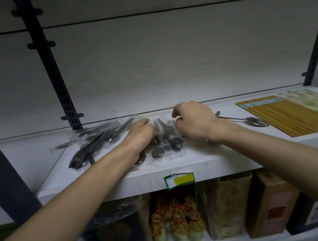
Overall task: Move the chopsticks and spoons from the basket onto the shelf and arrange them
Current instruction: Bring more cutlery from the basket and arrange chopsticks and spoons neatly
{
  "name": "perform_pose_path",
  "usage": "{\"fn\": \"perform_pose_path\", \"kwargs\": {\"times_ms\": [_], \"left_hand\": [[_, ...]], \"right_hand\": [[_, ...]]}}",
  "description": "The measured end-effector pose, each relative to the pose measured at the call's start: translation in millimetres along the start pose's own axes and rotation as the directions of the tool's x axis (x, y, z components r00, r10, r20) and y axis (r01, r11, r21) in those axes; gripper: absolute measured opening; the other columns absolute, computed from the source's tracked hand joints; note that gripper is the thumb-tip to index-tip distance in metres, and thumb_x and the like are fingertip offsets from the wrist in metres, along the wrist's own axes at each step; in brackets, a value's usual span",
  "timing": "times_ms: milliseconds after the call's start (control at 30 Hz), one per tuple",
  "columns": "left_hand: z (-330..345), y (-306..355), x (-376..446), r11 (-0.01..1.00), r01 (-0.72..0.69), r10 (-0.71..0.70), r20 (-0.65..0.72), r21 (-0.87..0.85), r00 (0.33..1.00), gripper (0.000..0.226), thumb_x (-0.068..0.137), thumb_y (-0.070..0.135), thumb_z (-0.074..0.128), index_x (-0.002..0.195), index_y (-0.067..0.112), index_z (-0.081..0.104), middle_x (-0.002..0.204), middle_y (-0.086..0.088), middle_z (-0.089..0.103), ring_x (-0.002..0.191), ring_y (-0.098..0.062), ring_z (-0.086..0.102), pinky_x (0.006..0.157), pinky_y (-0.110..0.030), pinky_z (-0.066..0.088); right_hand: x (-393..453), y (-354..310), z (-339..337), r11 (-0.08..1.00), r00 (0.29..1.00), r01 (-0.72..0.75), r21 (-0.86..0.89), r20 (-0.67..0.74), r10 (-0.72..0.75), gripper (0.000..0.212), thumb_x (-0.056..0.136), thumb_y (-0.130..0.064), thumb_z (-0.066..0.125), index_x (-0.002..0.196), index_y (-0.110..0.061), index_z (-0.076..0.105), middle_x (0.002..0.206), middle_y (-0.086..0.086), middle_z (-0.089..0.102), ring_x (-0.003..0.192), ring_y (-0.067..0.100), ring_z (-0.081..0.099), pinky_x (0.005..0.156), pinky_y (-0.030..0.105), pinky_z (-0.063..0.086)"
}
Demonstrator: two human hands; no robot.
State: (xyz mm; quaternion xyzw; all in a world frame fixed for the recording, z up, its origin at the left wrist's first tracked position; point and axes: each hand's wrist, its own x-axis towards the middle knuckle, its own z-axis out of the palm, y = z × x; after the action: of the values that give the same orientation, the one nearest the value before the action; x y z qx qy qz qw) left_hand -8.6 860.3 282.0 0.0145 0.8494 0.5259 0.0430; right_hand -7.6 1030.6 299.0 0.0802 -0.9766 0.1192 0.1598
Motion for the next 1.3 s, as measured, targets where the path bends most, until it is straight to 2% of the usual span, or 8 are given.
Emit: {"fn": "perform_pose_path", "kwargs": {"times_ms": [133, 233, 433, 633, 733, 833, 1000, 1300], "left_hand": [[-7.9, -1.9, -0.8, 0.997, -0.019, 0.018, -0.012, -0.077, 1.000, 0.058, 0.085, 0.008, 0.055, 0.141, 0.021, 0.054, 0.148, -0.005, 0.048, 0.124, -0.020, 0.045, 0.100, -0.031, 0.039], [-15.7, -5.6, -9.6, 0.993, -0.103, 0.103, -0.005, 0.062, 0.995, 0.056, 0.093, 0.023, 0.056, 0.148, 0.021, 0.048, 0.156, 0.001, 0.042, 0.138, -0.017, 0.040, 0.106, -0.028, 0.032], [-8.7, -13.4, -14.2, 0.959, -0.139, 0.126, 0.065, 0.246, 0.990, 0.038, 0.102, 0.024, 0.049, 0.137, 0.010, 0.053, 0.128, 0.008, 0.049, 0.119, -0.017, 0.049, 0.083, -0.023, 0.037], [-7.2, -5.5, -6.5, 0.972, -0.126, 0.145, -0.079, 0.200, 0.986, 0.048, 0.101, 0.032, 0.042, 0.144, 0.011, 0.046, 0.152, -0.008, 0.046, 0.138, -0.025, 0.043, 0.109, -0.034, 0.034], [-52.9, -14.3, -2.7, 0.853, -0.233, 0.351, -0.182, 0.468, 0.919, 0.040, 0.101, 0.032, 0.047, 0.138, 0.019, 0.055, 0.148, -0.001, 0.050, 0.133, -0.022, 0.047, 0.108, -0.034, 0.038], [-104.3, -25.8, 8.0, 0.735, -0.066, 0.300, -0.237, 0.674, 0.924, 0.035, 0.094, 0.034, 0.055, 0.127, 0.023, 0.063, 0.140, -0.003, 0.056, 0.128, -0.027, 0.052, 0.103, -0.040, 0.045], [-131.8, -50.6, 4.7, 0.723, 0.044, 0.074, -0.139, 0.690, 0.988, 0.030, 0.088, 0.041, 0.067, 0.114, 0.025, 0.069, 0.119, -0.001, 0.068, 0.103, -0.023, 0.061, 0.089, -0.036, 0.052], [-135.7, -61.3, 9.1, 0.693, 0.127, 0.147, -0.312, 0.710, 0.939, 0.019, 0.080, 0.046, 0.077, 0.088, 0.029, 0.073, 0.101, 0.005, 0.068, 0.098, -0.022, 0.062, 0.074, -0.029, 0.043]], "right_hand": [[-1.9, 1.1, 4.8, 0.992, 0.993, 0.071, 0.102, 0.090, -0.080, 0.040, 0.103, -0.034, 0.039, 0.130, -0.015, 0.062, 0.128, 0.012, 0.066, 0.118, 0.033, 0.059, 0.093, 0.038, 0.047], [-8.8, -0.6, 14.4, 0.988, 0.974, 0.152, 0.028, 0.166, -0.155, 0.047, 0.104, -0.051, 0.034, 0.102, -0.020, 0.069, 0.091, 0.004, 0.071, 0.090, 0.028, 0.064, 0.068, 0.035, 0.040], [-21.1, -9.6, 19.1, 0.986, 0.988, 0.150, -0.075, -0.020, -0.152, 0.053, 0.100, -0.052, 0.041, 0.072, -0.016, 0.068, 0.066, 0.005, 0.063, 0.069, 0.029, 0.061, 0.059, 0.033, 0.040], [-10.1, -32.6, 2.9, 0.971, 0.964, 0.074, -0.229, -0.231, -0.128, 0.040, 0.094, -0.039, 0.048, 0.064, -0.013, 0.056, 0.065, 0.010, 0.049, 0.063, 0.034, 0.048, 0.059, 0.034, 0.038], [26.6, -43.2, 2.0, 0.997, 0.994, 0.069, 0.029, -0.083, -0.066, 0.031, 0.086, -0.034, 0.057, 0.068, -0.012, 0.070, 0.069, 0.007, 0.068, 0.073, 0.032, 0.062, 0.064, 0.034, 0.049], [62.2, -61.6, 14.2, 0.963, 0.987, 0.091, 0.252, 0.109, -0.122, 0.016, 0.086, -0.029, 0.065, 0.084, -0.019, 0.078, 0.085, 0.001, 0.077, 0.087, 0.021, 0.070, 0.075, 0.029, 0.054], [91.9, -95.7, 48.1, 0.956, 0.904, 0.290, 0.043, 0.316, -0.289, 0.053, 0.084, -0.012, 0.061, 0.135, -0.025, 0.060, 0.135, 0.002, 0.061, 0.124, 0.024, 0.057, 0.100, 0.028, 0.044], [109.3, -93.2, 58.9, 0.913, 0.890, 0.406, 0.047, 0.205, -0.407, 0.018, 0.082, -0.020, 0.076, 0.099, -0.024, 0.078, 0.100, -0.004, 0.076, 0.095, 0.018, 0.069, 0.085, 0.029, 0.054]]}}
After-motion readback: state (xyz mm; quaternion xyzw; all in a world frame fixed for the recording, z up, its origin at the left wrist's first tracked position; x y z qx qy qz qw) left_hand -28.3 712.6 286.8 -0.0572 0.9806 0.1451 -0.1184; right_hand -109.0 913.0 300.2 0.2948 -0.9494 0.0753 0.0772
